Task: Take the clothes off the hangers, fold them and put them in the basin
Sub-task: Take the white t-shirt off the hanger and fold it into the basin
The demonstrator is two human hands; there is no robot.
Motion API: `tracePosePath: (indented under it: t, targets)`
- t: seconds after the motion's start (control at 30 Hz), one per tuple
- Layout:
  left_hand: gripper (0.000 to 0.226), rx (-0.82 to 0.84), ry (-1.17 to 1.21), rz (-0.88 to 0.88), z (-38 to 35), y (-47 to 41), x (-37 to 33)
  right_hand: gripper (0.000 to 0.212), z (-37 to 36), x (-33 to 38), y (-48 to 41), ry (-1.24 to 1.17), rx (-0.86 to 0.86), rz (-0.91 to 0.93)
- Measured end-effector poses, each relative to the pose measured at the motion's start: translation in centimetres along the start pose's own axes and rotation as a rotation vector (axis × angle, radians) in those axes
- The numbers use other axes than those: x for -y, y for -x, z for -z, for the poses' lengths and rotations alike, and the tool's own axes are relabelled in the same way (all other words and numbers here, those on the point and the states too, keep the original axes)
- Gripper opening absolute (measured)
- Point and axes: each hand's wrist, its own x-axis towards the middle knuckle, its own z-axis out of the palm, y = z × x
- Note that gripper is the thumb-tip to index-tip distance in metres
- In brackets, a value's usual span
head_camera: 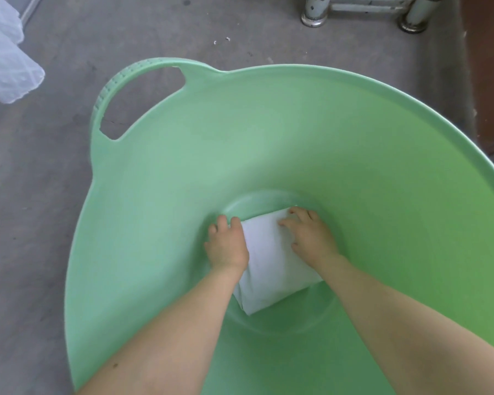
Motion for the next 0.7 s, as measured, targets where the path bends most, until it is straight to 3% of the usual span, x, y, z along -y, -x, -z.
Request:
tracePosePath:
  t: [0.07,0.2,0.27,0.3,0.37,0.47,0.53,0.63,0.7]
  targets:
    - [0.039,-0.052,0.107,0.118,0.2,0.6,-0.2,0.053,0.5,0.8,-0.7,0.025,0.036,0.102]
    - [0.061,0.365,0.616,0.748,-2.1,1.2,1.1,0.039,0.8,2.0,-2.4,0.104,0.276,0.129]
    - [0.067,0.547,0.904,0.883,-2.8,2.1,1.4,0.035,0.6,2.1,-3.2,0.113,0.304,0.069]
    - [0.065,0.562,1.008,0.896,-3.3,2.2,1.4,0.033,0.5,2.2,-3.2,0.117,0.3,0.042]
    - [0.056,0.483,1.019,0.797,-3.4,1.7,1.2,0.034,0.2,2.3,-2.8,0.066,0.303,-0.03]
    - [0.037,0.201,0.563,0.328,-2.1,-1.0,1.2,0.04,0.0,1.5,-1.5,-0.09,0.333,-0.212]
    - [0.03,0.069,0.434,0.074,-0.2,-3.2,1.3,0.043,0.0,0.9,-0.8,-0.16,0.39,-0.312]
    - [0.049,-0.049,0.366,-0.12,2.4,-5.5,1.1,0.043,0.1,1.0,-0.2,-0.289,0.455,-0.399]
    - [0.048,-0.07,0.294,-0.158,2.9,-6.1,1.5,0.044,0.2,1.5,-0.2,-0.332,0.439,-0.429]
